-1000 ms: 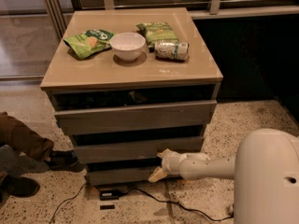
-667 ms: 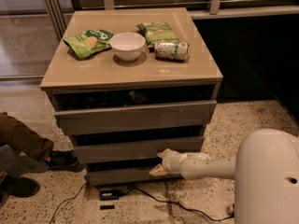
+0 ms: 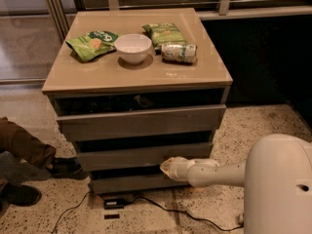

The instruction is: Close middle drawer

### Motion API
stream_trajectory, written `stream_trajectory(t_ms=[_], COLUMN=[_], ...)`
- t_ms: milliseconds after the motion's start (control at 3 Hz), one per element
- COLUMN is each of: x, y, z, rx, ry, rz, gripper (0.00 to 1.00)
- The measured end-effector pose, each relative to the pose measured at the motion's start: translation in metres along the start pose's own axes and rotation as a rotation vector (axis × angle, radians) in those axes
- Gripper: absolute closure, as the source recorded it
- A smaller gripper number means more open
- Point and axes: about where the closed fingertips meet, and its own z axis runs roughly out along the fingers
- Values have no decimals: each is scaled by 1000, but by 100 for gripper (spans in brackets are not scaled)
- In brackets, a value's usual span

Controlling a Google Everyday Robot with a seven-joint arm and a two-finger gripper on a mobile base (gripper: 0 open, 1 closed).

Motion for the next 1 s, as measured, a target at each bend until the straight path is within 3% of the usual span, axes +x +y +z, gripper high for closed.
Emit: stream_trajectory(t_ms=[333,667,1000], x=[0,0,3], y=[0,2,3], z=[0,-8,-37], rx=[0,-2,-4], ry=[0,-2,24], rz=[0,18,50], gripper=[100,100,100])
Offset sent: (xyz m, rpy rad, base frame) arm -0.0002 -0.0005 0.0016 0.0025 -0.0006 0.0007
